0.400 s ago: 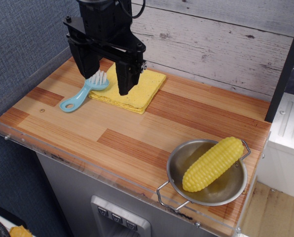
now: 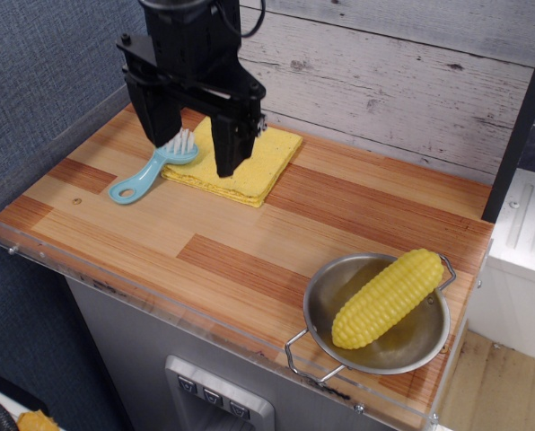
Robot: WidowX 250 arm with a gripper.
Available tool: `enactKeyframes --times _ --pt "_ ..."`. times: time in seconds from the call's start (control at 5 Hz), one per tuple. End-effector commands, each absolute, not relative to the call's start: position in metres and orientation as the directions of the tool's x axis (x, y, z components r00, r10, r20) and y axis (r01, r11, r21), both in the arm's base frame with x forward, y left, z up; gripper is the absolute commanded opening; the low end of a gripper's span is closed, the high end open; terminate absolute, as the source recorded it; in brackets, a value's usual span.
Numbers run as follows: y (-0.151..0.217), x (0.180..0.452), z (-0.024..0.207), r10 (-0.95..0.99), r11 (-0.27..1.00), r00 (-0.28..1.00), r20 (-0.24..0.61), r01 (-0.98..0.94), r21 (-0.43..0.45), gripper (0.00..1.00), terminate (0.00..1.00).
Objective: PICK UP THE FORK AND PUT NEAR THE VESSEL
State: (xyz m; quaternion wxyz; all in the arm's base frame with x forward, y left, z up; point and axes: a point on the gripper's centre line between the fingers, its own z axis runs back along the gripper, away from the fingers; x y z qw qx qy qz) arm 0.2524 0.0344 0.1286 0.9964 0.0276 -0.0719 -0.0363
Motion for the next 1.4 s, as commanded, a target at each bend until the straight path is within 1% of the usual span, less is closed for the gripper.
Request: enactKeyframes --times 0.0,0.2,0.4,0.6,0.8,1.2 --pt "0.116 0.259 0.124 -0.097 0.995 0.961 0.259 0.09 0.042 1.0 0.0" --pt "0.154 0.269 0.104 -0.11 0.993 0.961 0.253 0.093 0.079 1.0 0.0" --pt "0.168 0.281 0.078 -0.099 0.993 0.972 0.212 0.084 0.079 1.0 0.0" --pt "0.172 0.296 0.052 -0.109 0.993 0.976 0.186 0.099 0.065 1.0 0.0" --pt "0.172 0.299 0.042 -0.116 0.992 0.98 0.163 0.105 0.073 1.0 0.0" --pt "0.17 0.301 0.029 -0.101 0.992 0.981 0.168 0.086 0.092 1.0 0.0"
